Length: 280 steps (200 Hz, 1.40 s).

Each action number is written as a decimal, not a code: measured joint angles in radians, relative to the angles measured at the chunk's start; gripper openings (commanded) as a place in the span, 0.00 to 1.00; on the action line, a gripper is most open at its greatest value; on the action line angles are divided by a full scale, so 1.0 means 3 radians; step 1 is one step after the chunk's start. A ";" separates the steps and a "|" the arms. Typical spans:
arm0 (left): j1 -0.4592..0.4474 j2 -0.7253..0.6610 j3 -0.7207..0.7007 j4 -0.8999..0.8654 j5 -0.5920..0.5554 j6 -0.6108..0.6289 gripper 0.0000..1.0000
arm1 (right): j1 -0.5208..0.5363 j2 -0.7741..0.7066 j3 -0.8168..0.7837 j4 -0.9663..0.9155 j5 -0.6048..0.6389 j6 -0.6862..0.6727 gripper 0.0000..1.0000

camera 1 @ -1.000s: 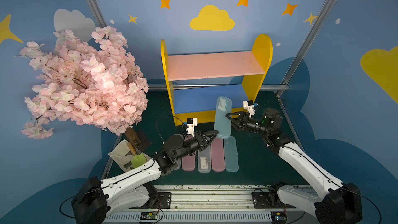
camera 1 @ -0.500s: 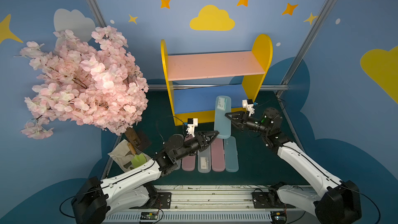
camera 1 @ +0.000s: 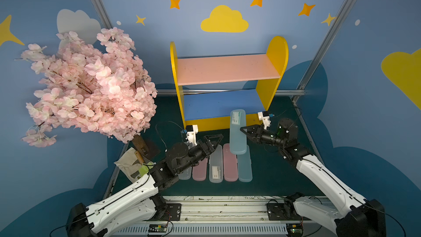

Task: Remove the pencil cases from the shelf
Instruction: Place the pencil case at the center of the board.

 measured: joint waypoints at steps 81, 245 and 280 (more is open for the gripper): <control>0.0034 -0.0318 0.0006 -0.0955 -0.0565 0.0575 1.00 | -0.0462 -0.0821 -0.0581 -0.1342 0.0608 -0.1209 0.17; 0.0312 -0.0354 -0.0237 -0.1034 -0.0608 0.0645 1.00 | -0.0689 -0.0633 -0.1034 -0.1652 0.0940 -0.1890 0.15; 0.0357 -0.0355 -0.0237 -0.1010 -0.0572 0.0636 1.00 | -0.0689 -0.0455 -0.1035 -0.1532 0.0959 -0.1935 0.15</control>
